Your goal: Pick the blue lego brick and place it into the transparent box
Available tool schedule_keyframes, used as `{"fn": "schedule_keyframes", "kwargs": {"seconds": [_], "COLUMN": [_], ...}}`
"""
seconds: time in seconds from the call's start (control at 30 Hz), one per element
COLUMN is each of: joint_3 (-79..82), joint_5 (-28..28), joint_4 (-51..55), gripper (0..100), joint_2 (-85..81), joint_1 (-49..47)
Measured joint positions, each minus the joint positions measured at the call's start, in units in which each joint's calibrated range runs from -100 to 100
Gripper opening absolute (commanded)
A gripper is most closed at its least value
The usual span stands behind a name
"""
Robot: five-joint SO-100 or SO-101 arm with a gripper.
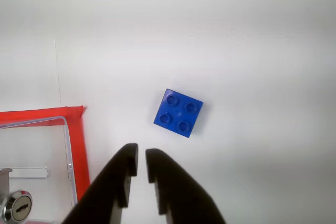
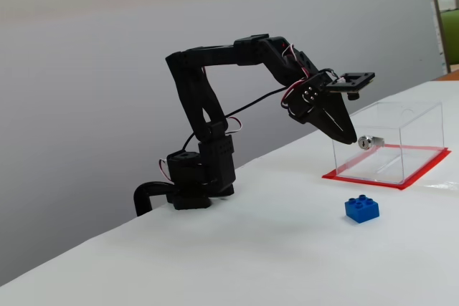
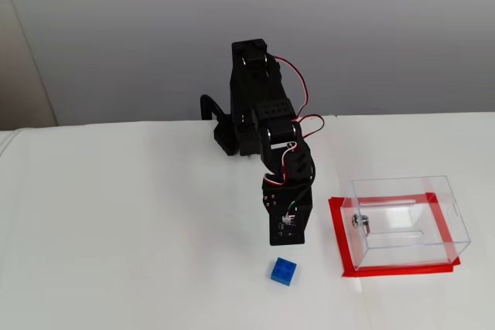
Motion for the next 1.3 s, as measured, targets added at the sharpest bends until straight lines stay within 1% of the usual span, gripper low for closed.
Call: {"fn": "schedule_keyframes", "kwargs": {"seconds": [0.37, 0.67, 0.73, 0.87, 1.07, 1.23, 1.3], "joint_3": [-6.6, -6.8, -6.8, -8.8, -13.2, -13.7, -13.7], "joint_5": [-6.9, -11.8, -12.4, -13.0, -13.1, -14.1, -14.5], "joint_4": [0.0, 0.0, 0.0, 3.5, 7.5, 8.0, 8.0], "gripper": [2, 2, 6, 14, 17, 28, 31], "joint_2": [7.9, 12.4, 13.1, 14.6, 17.4, 17.6, 17.6], "joint_1": [0.0, 0.0, 0.0, 0.0, 0.0, 0.0, 0.4]}}
